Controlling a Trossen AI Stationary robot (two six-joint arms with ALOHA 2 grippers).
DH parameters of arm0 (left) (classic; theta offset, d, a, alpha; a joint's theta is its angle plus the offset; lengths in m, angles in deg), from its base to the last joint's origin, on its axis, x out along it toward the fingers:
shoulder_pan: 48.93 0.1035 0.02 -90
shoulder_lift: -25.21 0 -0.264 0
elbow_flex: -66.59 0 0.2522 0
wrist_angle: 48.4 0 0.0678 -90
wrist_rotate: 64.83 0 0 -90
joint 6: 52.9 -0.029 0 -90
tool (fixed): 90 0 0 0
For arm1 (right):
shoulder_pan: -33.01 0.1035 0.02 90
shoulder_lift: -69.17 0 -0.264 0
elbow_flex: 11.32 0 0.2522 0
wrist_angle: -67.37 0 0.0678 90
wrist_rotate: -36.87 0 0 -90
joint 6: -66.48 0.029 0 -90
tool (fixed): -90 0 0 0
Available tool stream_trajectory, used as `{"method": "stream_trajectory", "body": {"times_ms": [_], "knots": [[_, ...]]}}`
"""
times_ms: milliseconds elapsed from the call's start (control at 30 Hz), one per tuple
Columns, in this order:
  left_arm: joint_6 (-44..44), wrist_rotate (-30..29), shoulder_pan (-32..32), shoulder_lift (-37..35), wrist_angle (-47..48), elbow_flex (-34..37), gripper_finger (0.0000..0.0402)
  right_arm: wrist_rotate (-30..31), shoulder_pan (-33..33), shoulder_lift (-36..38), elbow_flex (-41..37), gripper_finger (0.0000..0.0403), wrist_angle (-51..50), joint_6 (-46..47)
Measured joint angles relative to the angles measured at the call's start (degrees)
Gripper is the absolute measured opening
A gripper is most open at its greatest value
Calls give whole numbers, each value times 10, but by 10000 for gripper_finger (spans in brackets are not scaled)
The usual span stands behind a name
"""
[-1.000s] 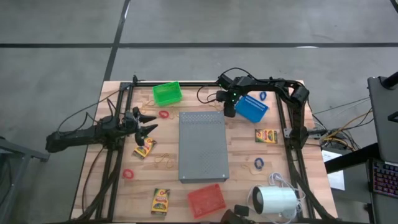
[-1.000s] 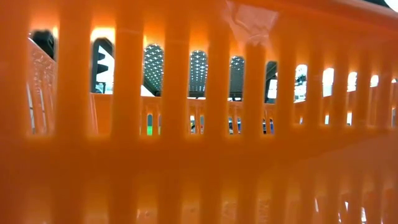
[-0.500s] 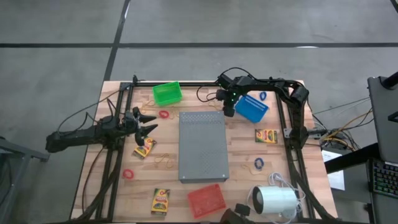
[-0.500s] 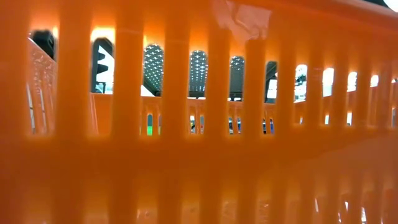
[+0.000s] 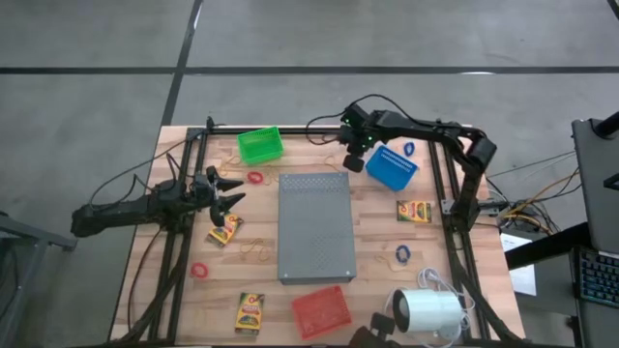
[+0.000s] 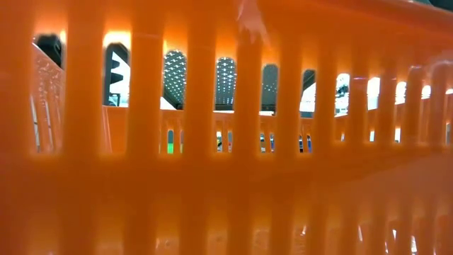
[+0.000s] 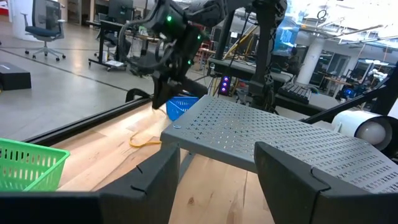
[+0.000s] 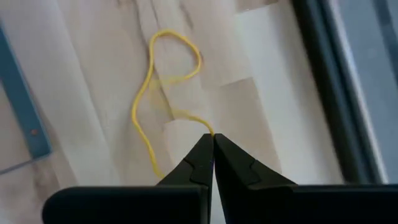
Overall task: Pick & Place Office Desk Supplies
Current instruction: Put the yellow rubber band into the blue basket
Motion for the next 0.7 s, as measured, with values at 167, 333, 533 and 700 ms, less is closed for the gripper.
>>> {"method": "stream_trajectory", "body": {"times_ms": [167,333,533,700], "knots": [[0,0,0,0,0,0,212,39,0,46,0,8,-2,17],[0,0,0,0,0,0,212,55,0,103,0,8,-7,26],[0,0,0,0,0,0,212,57,0,187,0,8,-48,43],[0,0,0,0,0,0,212,65,1,249,0,8,-122,77]]}}
